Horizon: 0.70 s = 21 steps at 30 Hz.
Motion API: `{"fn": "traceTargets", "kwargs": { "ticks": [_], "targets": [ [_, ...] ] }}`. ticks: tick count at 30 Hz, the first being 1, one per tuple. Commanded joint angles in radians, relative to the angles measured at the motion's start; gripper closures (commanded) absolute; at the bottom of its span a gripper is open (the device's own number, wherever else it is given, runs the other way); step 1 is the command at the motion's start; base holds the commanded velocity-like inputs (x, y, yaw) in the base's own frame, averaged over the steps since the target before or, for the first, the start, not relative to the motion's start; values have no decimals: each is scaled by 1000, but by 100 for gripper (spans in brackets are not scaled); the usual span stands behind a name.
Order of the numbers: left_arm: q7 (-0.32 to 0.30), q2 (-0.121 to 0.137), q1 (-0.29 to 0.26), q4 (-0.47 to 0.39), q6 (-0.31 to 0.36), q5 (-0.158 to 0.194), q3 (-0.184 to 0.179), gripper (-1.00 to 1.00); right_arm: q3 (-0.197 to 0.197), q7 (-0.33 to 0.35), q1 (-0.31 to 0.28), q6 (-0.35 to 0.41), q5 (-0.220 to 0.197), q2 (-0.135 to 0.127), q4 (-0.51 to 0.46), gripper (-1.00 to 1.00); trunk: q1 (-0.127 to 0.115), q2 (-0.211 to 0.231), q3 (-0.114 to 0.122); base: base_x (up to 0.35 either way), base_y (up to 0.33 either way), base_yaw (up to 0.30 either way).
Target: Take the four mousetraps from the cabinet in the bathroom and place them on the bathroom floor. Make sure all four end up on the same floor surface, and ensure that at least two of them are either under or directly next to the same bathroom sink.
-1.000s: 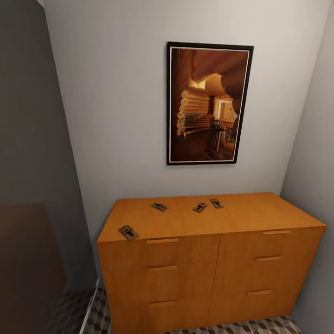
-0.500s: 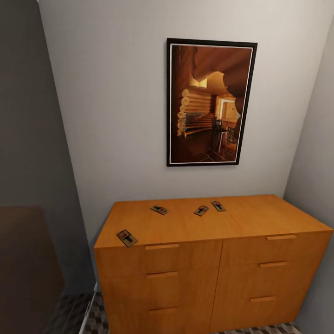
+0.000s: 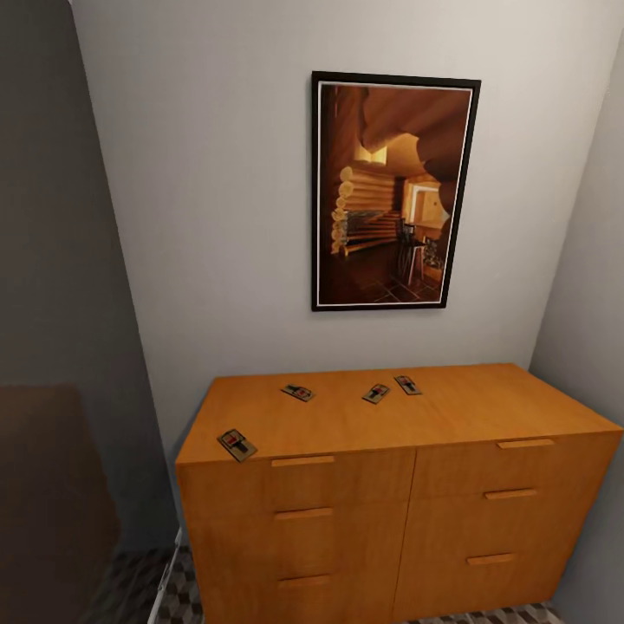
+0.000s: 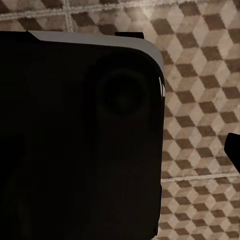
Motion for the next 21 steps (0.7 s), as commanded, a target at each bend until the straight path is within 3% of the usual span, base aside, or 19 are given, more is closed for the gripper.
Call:
{"fn": "traceTargets", "kwargs": {
  "ticks": [1, 21],
  "targets": [
    [-1, 0, 0, -1, -2, 1, 1, -100, 0, -1, 0, -4, 0, 0, 0, -100, 0, 0, -1, 0, 0, 0],
    [0, 0, 0, -1, -2, 1, 1, -100, 0, -1, 0, -2, -3, -4, 0, -100, 0, 0, -1, 0, 0, 0]
  ]
}}
